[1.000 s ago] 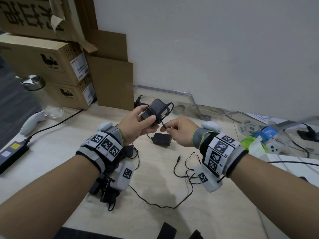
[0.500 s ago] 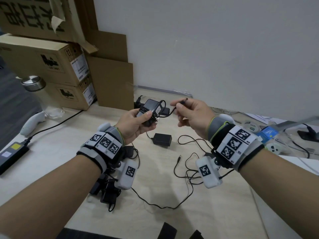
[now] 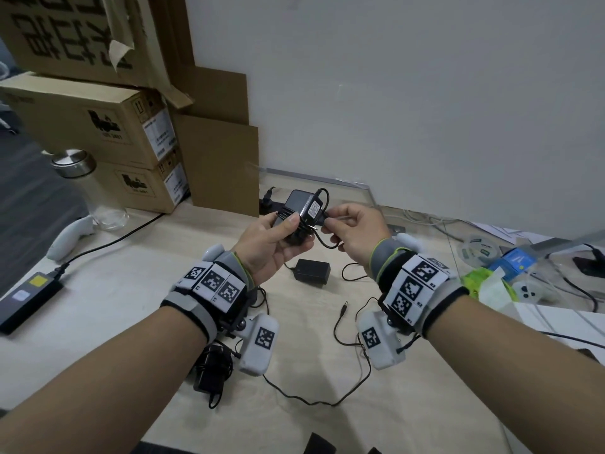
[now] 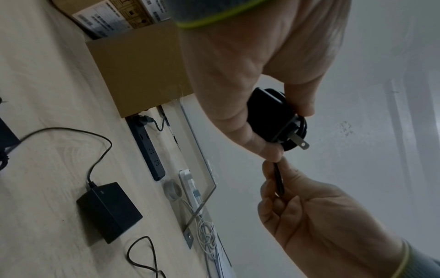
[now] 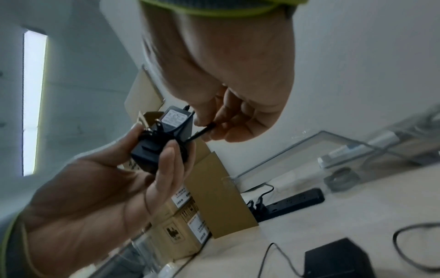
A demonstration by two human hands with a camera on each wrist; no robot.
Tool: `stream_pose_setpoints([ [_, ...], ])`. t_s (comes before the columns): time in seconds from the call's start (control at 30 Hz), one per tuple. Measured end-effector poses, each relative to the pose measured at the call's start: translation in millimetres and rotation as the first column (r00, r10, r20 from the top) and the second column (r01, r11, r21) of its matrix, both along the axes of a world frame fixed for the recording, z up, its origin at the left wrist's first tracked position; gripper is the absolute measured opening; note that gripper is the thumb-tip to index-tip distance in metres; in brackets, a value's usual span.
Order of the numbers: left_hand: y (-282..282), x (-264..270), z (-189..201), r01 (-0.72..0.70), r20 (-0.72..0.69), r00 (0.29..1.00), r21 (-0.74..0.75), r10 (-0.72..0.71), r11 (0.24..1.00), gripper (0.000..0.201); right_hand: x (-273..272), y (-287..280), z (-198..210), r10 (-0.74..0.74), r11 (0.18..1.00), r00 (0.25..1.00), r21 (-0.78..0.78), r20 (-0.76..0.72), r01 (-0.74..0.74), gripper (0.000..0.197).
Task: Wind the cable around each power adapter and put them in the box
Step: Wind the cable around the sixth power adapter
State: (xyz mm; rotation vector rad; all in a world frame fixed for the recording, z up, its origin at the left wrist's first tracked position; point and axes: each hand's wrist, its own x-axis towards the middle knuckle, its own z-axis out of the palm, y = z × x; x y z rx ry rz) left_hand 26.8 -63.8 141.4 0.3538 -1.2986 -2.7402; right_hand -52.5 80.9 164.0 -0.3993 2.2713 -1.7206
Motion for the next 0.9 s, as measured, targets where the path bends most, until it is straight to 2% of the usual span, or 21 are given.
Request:
stream_pose_setpoints([
  [0.13, 1, 1, 3, -0.011, -0.013, 1.0, 0.024, 0.011, 1.0, 0.036, -1, 0, -2, 0.028, 0.999, 0.999, -0.024, 0.027, -0.028, 0.011],
  [0.3, 2, 3, 6, 0.009, -0.01, 1.0, -0.01, -0.009, 1.0, 0.045, -2, 2, -3, 0.098, 0.992, 0.995, -0.088, 0.029, -0.095, 0.021],
  [0.43, 1, 4, 7, 0.004, 0.005, 1.0, -0.025, -0.004, 1.0, 0.048, 0, 2, -2, 0.058, 0.98, 0.998, -0.194, 0.039, -0.049, 0.02],
  [0.53, 1, 4, 9, 0.036, 0.028, 0.999, -0.03, -0.035, 0.999, 0.04, 1, 1, -1, 0.005, 0.973, 1.0, -0.231, -0.006, -0.006, 0.024],
  [0.63, 2, 6, 8, 0.062, 0.047, 0.997, -0.042, -0.06, 0.997, 0.029, 3, 0, 3, -0.02, 0.978, 0.992, -0.206, -0.127, -0.007, 0.025],
  [0.73, 2, 6, 6, 0.059, 0.052, 0.997, -0.062, -0.055, 0.996, 0.025, 6, -3, 5, 0.022, 0.982, 0.977, -0.181, -0.213, -0.061, 0.023],
  [0.9, 6, 6, 5, 0.05, 0.045, 0.998, -0.087, -0.046, 0.995, 0.022, 3, -8, 0, 0.061, 0.995, 0.961, -0.058, -0.269, -0.079, 0.027],
])
